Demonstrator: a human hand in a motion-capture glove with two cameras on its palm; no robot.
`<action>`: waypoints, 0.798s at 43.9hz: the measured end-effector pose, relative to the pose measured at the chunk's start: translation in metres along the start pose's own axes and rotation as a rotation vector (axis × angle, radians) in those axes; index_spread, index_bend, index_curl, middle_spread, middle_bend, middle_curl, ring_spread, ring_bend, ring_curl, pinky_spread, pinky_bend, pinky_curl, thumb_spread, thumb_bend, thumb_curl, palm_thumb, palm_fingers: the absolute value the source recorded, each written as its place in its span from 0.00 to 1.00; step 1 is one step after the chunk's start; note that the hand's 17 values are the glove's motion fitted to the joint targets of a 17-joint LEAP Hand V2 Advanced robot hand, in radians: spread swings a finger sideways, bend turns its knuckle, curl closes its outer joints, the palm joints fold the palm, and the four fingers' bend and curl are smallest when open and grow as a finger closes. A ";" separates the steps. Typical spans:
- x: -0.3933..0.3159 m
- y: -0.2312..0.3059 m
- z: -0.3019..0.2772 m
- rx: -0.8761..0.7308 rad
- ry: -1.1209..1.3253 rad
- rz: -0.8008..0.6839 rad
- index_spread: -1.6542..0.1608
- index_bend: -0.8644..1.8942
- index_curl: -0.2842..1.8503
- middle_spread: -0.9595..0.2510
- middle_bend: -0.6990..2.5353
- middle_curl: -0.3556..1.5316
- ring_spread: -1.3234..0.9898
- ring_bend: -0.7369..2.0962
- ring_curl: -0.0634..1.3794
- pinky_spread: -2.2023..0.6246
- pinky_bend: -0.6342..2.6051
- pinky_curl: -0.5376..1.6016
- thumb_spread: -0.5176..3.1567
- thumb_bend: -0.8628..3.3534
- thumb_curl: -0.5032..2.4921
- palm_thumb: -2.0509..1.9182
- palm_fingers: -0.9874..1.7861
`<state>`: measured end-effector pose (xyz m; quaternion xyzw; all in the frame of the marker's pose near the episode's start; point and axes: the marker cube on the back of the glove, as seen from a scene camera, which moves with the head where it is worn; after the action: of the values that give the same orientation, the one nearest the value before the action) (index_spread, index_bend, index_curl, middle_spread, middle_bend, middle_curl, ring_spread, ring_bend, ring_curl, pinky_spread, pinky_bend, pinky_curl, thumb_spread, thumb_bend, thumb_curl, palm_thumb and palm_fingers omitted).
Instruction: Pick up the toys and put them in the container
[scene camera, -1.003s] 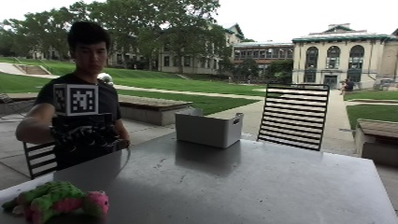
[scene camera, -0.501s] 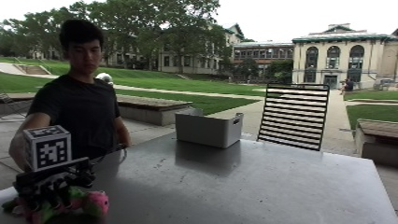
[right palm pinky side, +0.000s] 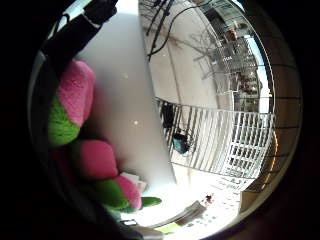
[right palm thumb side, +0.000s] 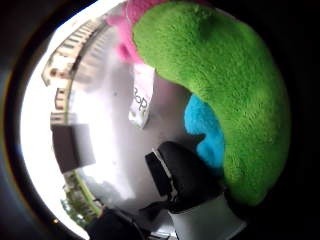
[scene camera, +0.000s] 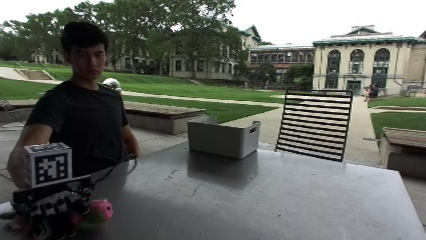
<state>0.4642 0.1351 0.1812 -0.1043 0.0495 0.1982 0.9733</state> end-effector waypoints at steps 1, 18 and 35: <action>0.000 0.001 -0.001 0.003 -0.013 0.010 0.74 0.31 0.14 0.60 0.53 0.53 0.39 0.68 0.39 0.73 0.38 0.37 0.50 0.25 0.27 0.62 0.51; -0.003 -0.004 -0.015 0.087 -0.066 0.058 0.75 0.47 0.19 0.64 0.50 0.49 0.41 0.65 0.36 0.64 0.42 0.40 0.39 0.27 0.35 0.72 0.76; -0.018 -0.017 -0.032 0.012 -0.104 0.130 0.84 0.65 0.30 0.68 0.54 0.50 0.44 0.71 0.39 0.62 0.40 0.41 0.41 0.28 0.36 0.73 0.89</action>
<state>0.4525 0.1064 0.1554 -0.0848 0.0068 0.2660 0.9602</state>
